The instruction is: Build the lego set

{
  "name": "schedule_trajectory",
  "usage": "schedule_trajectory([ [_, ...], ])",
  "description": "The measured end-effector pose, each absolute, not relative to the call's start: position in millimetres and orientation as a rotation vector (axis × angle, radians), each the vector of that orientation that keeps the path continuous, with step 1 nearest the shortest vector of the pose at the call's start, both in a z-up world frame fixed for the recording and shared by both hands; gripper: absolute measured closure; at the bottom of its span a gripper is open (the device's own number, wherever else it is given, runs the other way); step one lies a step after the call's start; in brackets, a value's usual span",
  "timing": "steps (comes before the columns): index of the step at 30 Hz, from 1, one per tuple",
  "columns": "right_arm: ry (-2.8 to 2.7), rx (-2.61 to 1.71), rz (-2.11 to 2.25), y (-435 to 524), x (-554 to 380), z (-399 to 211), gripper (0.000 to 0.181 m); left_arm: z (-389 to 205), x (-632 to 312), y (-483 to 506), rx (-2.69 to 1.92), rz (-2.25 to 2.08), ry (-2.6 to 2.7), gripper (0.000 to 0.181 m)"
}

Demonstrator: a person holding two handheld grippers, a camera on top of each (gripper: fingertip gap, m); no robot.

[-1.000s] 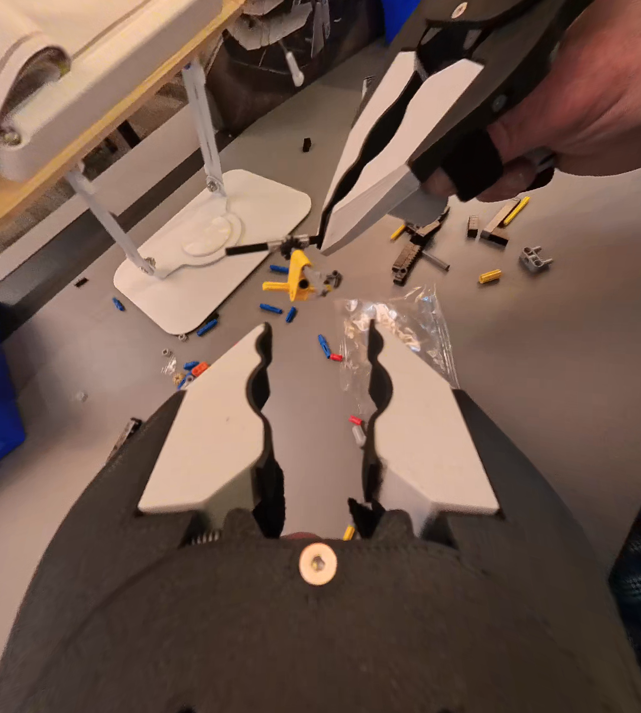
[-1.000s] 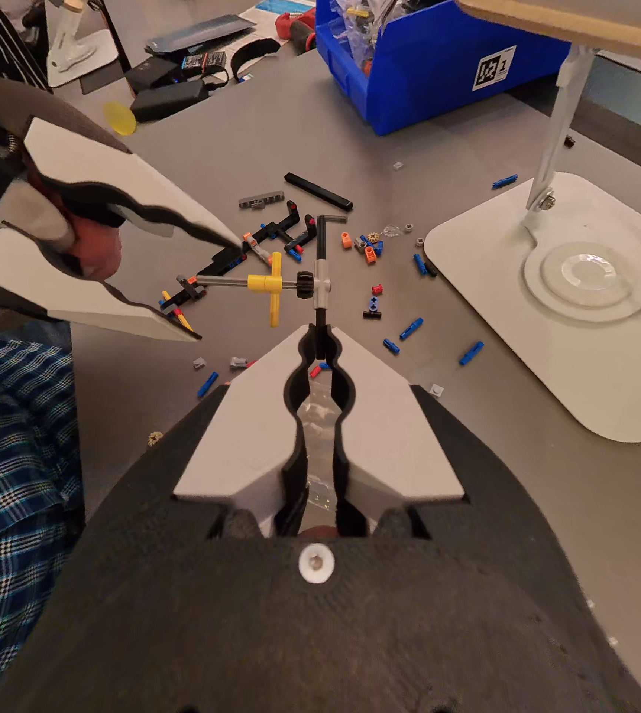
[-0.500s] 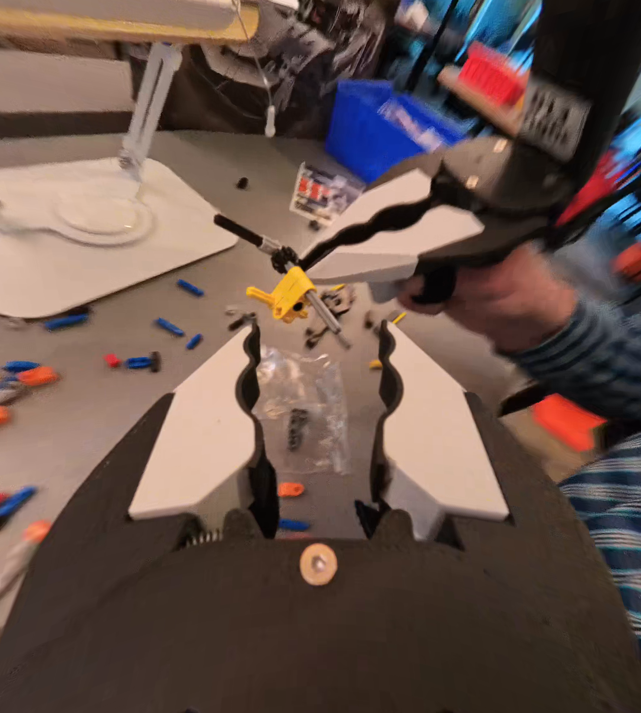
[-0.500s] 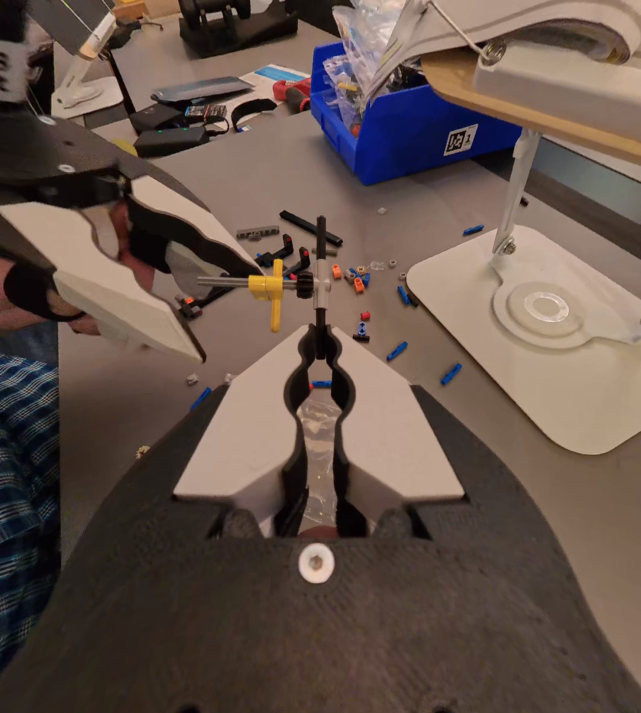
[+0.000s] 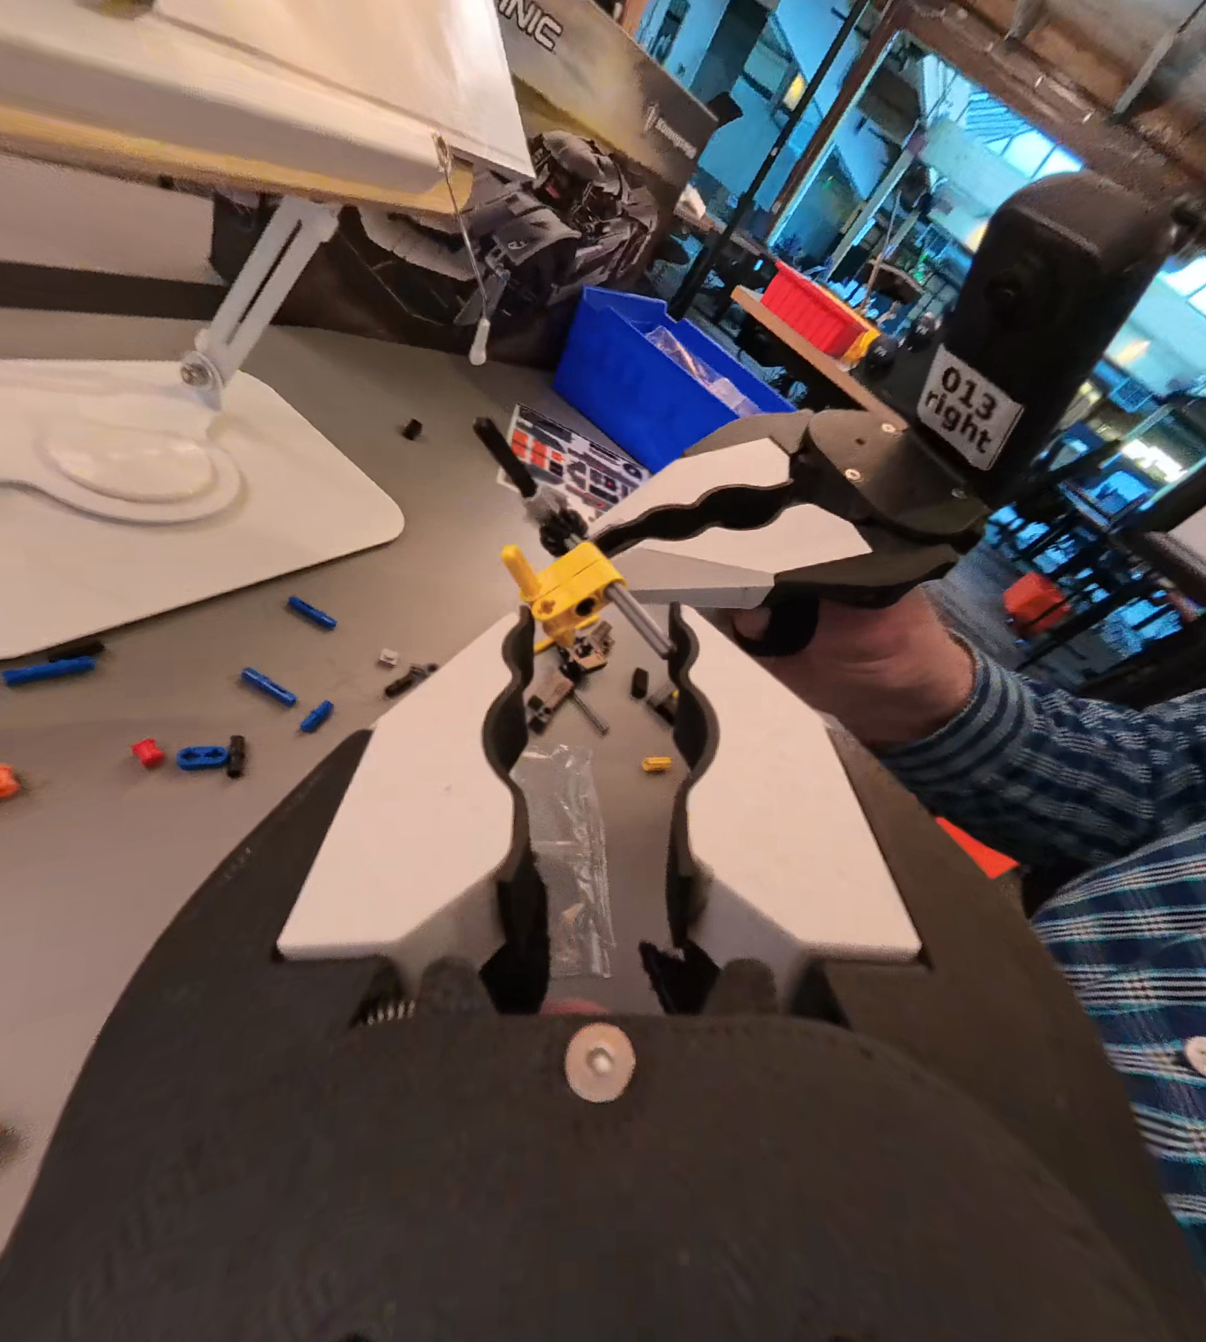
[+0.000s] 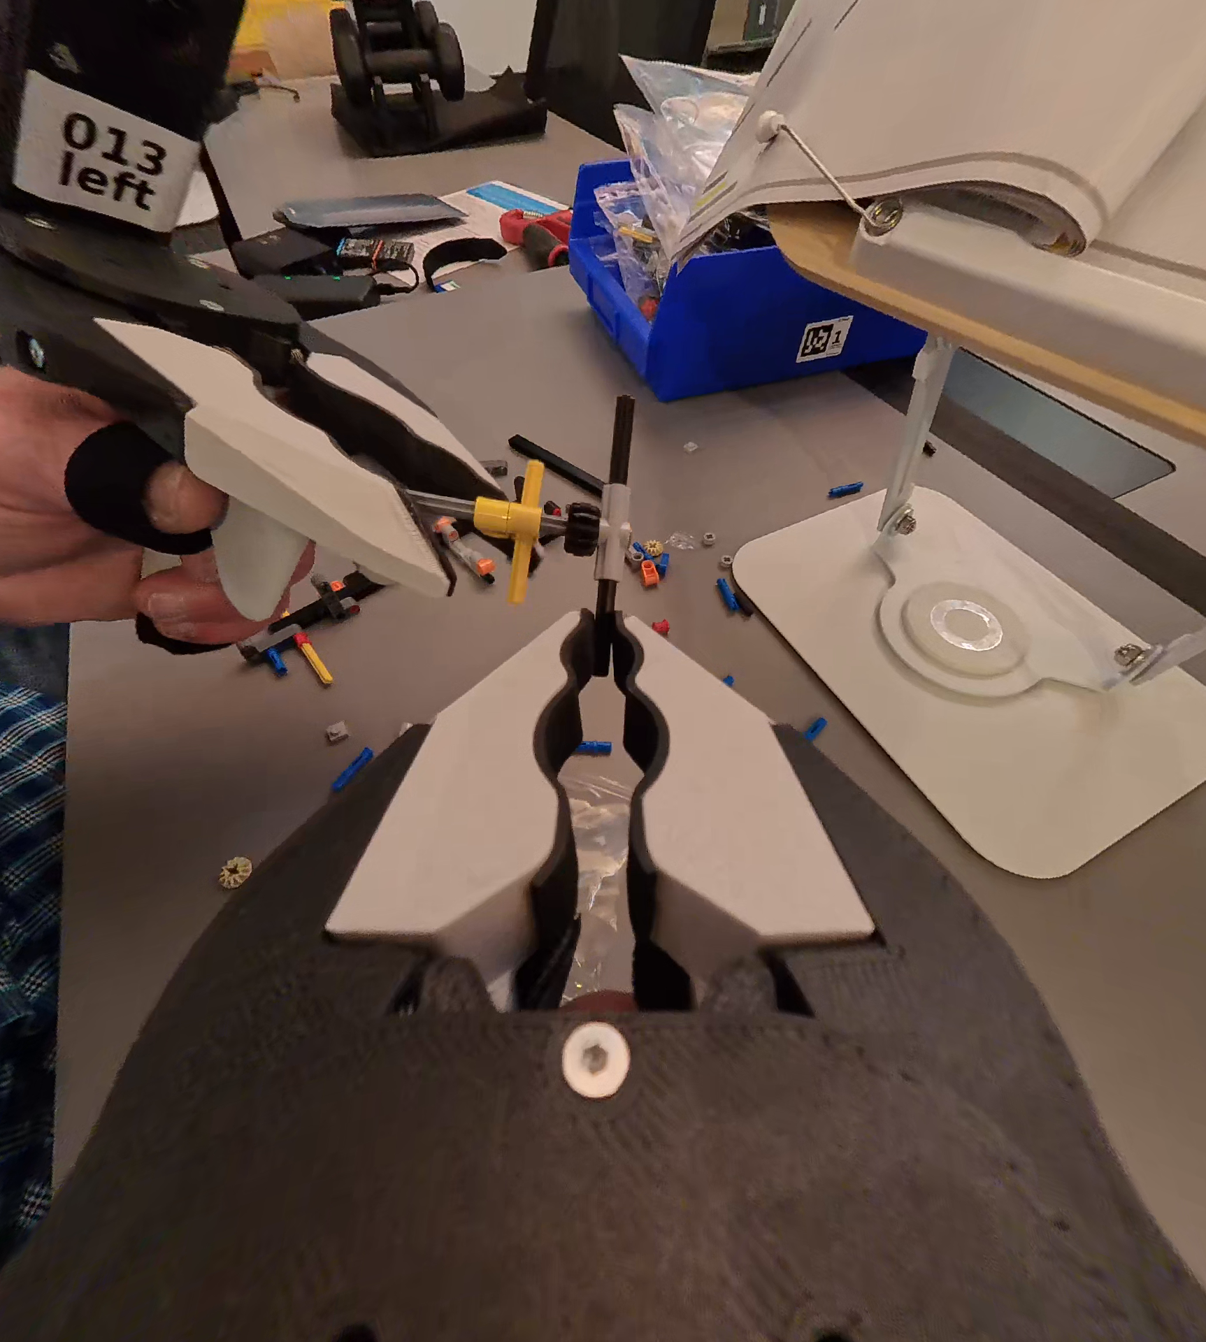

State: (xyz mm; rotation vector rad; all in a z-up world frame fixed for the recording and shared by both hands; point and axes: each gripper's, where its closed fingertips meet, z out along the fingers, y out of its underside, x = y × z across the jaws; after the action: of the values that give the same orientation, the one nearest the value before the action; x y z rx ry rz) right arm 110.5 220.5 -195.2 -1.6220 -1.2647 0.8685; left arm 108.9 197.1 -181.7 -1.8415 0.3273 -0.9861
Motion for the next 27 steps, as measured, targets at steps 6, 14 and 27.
schedule_trajectory([
  [6, -1.255, -1.617, 0.846, 222.5, 112.0, -196.0, 0.18, -176.4, 109.8, 200.1, -1.816, -0.835, 0.413, 0.143],
  [14, -1.237, -1.658, 0.886, 223.3, 112.5, -202.3, 0.18, -177.0, 110.3, 203.3, -1.808, -0.464, 0.635, 0.142],
  [27, -1.222, -1.677, 0.97, 218.1, 105.9, -205.9, 0.18, -179.3, 108.4, 200.0, -1.793, -0.286, 0.769, 0.133],
])
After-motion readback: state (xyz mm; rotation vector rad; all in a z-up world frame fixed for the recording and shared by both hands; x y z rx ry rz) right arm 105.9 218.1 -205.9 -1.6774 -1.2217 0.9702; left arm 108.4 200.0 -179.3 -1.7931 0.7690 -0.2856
